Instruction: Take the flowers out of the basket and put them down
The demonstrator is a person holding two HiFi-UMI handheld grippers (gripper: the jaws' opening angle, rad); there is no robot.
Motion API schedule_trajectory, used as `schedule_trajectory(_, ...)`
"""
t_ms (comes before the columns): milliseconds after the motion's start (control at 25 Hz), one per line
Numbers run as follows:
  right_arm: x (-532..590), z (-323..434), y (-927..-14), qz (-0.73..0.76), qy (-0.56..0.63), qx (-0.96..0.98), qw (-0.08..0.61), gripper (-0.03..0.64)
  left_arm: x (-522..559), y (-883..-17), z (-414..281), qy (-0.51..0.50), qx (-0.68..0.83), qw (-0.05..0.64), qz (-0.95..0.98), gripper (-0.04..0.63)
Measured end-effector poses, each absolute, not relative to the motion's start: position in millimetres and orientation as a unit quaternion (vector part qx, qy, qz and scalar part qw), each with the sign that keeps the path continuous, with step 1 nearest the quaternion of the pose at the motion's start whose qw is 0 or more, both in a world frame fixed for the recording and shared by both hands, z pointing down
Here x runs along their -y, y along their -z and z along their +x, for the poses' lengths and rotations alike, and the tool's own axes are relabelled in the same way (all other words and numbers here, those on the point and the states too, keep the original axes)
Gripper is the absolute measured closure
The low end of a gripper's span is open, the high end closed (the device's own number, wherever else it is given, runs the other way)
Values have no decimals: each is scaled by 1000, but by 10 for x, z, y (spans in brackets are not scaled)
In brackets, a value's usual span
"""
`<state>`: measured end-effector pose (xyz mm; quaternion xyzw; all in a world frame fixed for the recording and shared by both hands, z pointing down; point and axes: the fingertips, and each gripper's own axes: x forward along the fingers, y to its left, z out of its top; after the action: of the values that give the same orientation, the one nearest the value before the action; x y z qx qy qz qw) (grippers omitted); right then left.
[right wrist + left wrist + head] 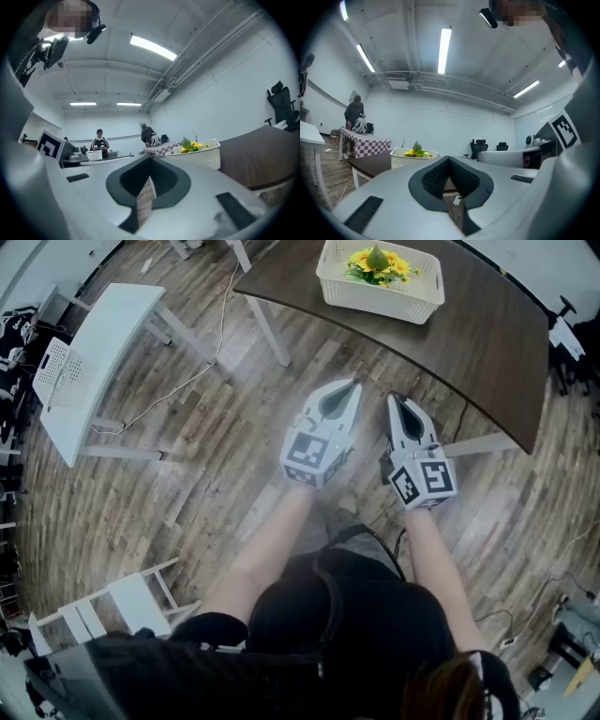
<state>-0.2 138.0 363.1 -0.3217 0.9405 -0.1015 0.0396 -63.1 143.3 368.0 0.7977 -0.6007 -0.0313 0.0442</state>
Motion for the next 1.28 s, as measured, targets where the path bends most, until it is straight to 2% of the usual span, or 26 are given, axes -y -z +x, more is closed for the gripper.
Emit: schedule_trajectory(1280,-1162,175,-3683,-312,89,-945,37,615,-1212,-3687,-437,44,625,39,778,590)
